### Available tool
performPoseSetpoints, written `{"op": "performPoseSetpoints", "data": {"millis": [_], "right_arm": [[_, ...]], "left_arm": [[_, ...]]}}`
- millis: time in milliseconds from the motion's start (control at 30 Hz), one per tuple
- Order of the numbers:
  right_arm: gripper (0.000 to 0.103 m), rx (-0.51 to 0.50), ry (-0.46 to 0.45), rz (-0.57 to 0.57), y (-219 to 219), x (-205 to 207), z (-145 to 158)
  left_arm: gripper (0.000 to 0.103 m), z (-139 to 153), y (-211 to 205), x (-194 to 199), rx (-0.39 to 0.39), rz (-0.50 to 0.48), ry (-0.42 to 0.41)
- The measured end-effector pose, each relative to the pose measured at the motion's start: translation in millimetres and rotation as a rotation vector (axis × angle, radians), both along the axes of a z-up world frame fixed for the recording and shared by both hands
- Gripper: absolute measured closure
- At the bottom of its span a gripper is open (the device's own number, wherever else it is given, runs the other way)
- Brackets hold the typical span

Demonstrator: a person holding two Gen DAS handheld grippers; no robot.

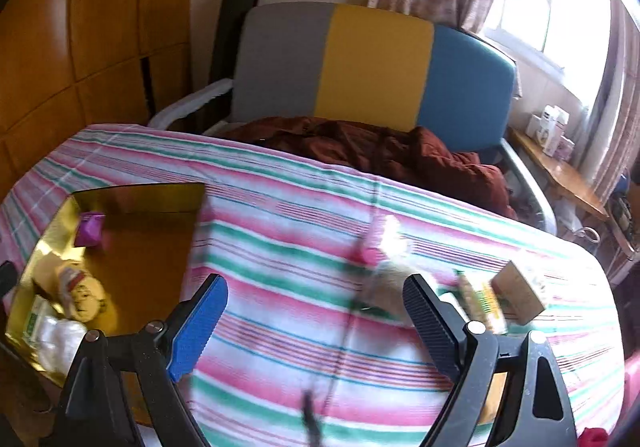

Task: Organize objects
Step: 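Withdraw both open grippers from the gold tray toward the remaining items, then grasp the pink hair roller with left gripper while right grasps the white knitted sock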

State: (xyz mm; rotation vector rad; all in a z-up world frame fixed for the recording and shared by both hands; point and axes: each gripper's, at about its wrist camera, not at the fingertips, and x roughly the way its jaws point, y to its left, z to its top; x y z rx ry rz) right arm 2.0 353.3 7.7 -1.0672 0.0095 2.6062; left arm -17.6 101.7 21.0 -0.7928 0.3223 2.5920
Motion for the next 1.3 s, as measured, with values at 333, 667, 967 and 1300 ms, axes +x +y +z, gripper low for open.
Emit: {"op": "performPoseSetpoints", "data": {"millis": [333, 667, 967, 1300], "right_arm": [[0.012, 0.012, -0.006, -0.103, 71, 1, -7], [0.012, -0.080, 0.007, -0.221, 133, 10, -30], [0.012, -0.229, 0.034, -0.347, 168, 26, -30], [0.012, -0.363, 0.074, -0.452, 196, 48, -26]], "left_arm": [[0.015, -2, 21, 3, -0.038, -0.040, -0.005], [0.015, -5, 51, 2, -0.093, -0.084, -0.006], [0.015, 1, 92, -12, -0.073, -0.189, -0.071], [0.016, 3, 174, -53, 0.011, -0.300, -0.246]]}}
